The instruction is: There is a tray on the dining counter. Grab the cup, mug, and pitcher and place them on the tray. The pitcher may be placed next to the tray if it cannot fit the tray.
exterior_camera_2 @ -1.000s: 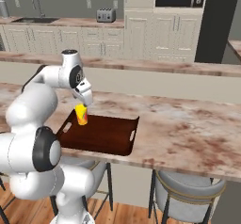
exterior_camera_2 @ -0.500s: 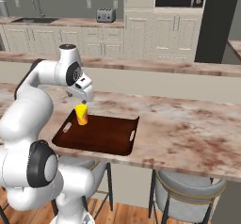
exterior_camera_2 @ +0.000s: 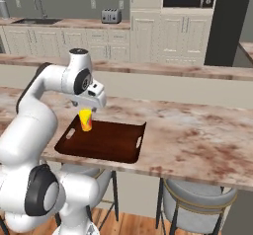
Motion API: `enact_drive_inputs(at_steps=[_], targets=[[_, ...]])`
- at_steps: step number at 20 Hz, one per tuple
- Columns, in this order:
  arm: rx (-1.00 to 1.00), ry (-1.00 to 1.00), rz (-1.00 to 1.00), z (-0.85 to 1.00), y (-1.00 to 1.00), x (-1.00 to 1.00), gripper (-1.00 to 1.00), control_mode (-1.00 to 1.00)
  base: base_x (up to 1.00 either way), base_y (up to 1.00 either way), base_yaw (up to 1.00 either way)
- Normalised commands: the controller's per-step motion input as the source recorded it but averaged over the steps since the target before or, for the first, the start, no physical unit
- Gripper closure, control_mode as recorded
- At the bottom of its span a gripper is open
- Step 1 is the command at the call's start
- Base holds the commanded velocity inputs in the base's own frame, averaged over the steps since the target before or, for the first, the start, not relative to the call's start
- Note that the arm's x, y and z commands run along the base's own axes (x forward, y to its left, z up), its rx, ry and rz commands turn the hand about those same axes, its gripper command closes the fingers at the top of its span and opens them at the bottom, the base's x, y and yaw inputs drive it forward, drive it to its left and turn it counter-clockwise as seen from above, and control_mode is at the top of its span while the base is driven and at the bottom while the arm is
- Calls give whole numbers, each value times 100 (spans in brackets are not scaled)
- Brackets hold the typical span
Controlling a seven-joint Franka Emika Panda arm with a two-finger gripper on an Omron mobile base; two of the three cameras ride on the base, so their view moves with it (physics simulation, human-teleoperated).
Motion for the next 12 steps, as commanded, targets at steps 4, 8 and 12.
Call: enact_drive_inputs(at_steps=[4,8,12], targets=[[-1,-2,14,0,-2,-46,-100,-100,0,0,0],[-10,-5,8,0,1,-42,-100,-100,0,0,0],[-11,-2,6,0,13,-20,-100,-100,0,0,0]])
